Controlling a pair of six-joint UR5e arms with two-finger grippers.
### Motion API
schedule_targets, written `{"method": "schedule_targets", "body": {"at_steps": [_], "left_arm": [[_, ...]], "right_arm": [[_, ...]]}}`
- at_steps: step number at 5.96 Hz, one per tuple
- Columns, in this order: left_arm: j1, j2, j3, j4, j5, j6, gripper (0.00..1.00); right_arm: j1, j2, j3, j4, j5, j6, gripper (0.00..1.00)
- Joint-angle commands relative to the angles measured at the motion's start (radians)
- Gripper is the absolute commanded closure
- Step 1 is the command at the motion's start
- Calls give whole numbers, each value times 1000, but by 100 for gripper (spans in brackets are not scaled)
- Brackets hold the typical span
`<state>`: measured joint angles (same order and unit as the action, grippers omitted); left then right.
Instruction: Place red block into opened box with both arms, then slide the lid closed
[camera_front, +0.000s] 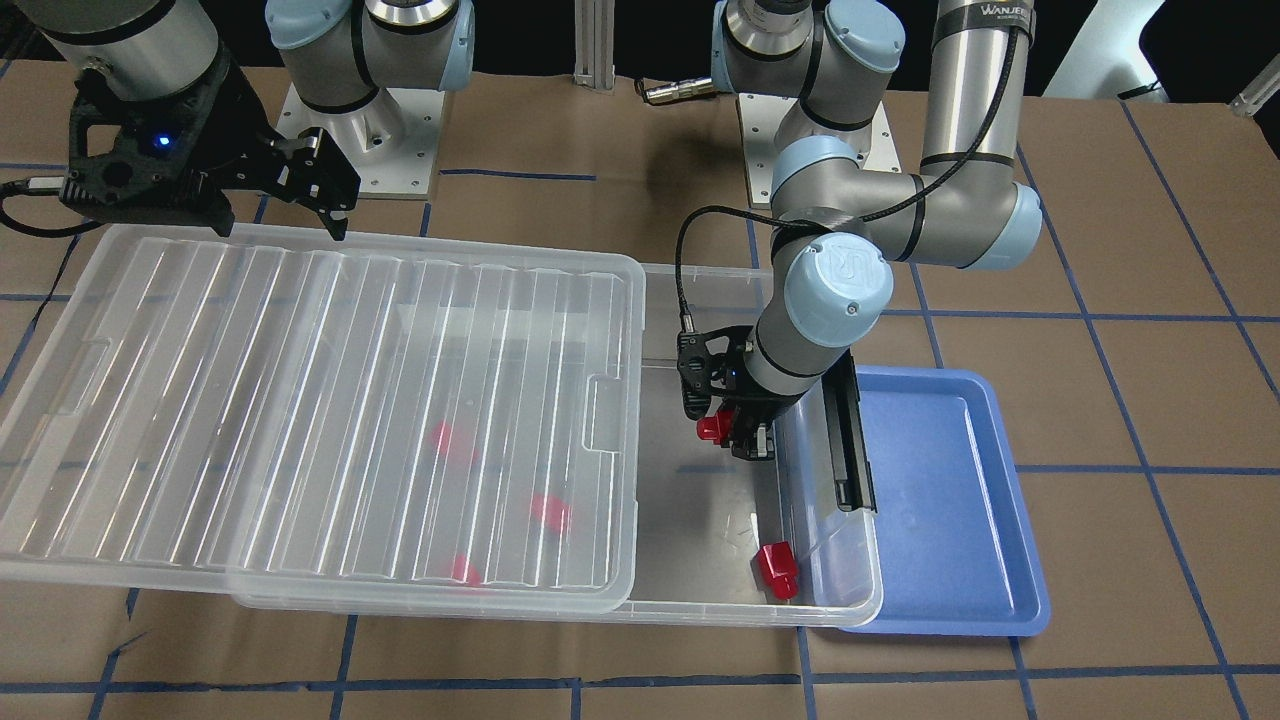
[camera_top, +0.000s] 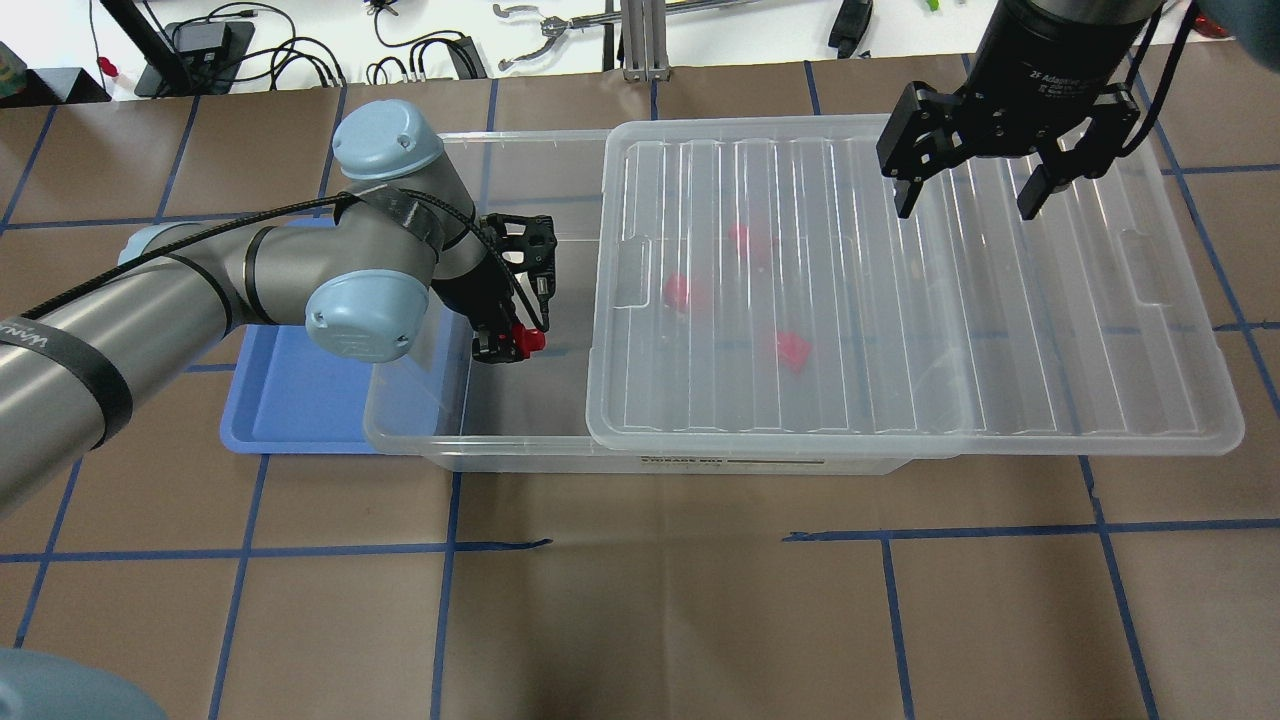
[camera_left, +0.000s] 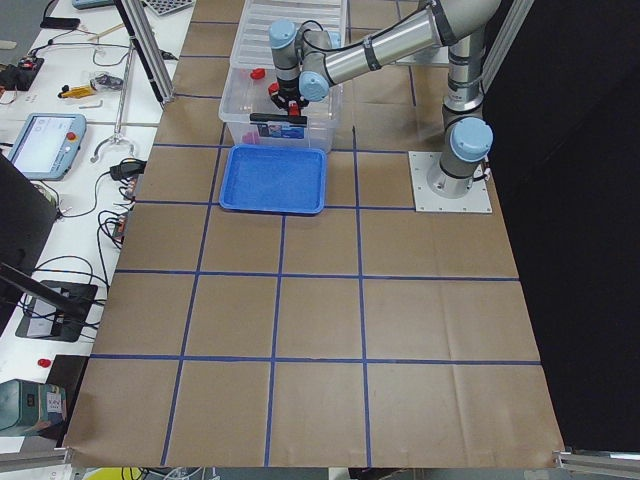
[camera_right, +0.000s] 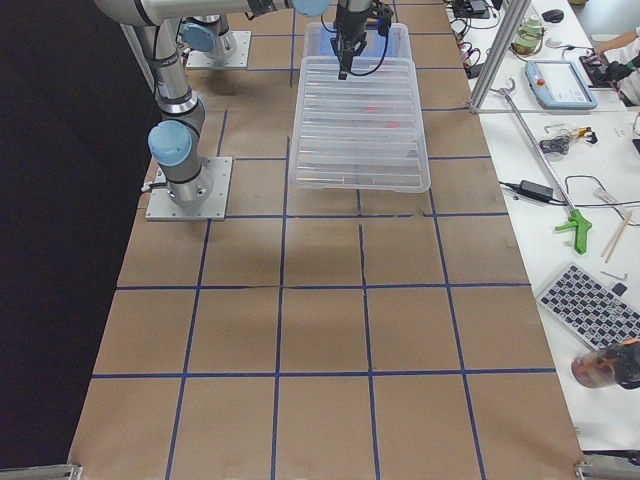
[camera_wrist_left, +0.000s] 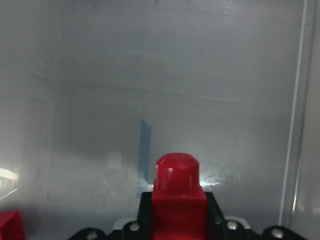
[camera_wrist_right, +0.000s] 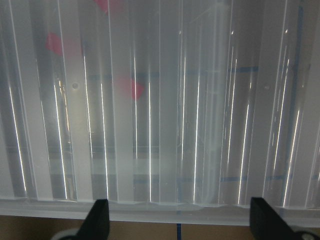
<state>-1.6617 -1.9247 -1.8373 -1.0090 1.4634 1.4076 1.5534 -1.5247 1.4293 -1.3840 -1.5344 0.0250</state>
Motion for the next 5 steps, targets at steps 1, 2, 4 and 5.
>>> {"method": "schedule_targets", "body": {"at_steps": [1, 2, 4, 5], "left_arm": [[0, -58, 0, 59, 0, 2, 90], [0, -65, 3, 66, 2, 1, 63], [0, -68, 16, 56, 2, 1, 4], [8, -48, 39, 44, 3, -1, 2]], "right_arm": [[-1, 1, 0, -4, -1, 0, 0], [1, 3, 0, -6, 2, 0, 0], [-4, 5, -1, -4, 0, -5, 0], [-4, 0, 0, -4, -1, 0, 0]]}}
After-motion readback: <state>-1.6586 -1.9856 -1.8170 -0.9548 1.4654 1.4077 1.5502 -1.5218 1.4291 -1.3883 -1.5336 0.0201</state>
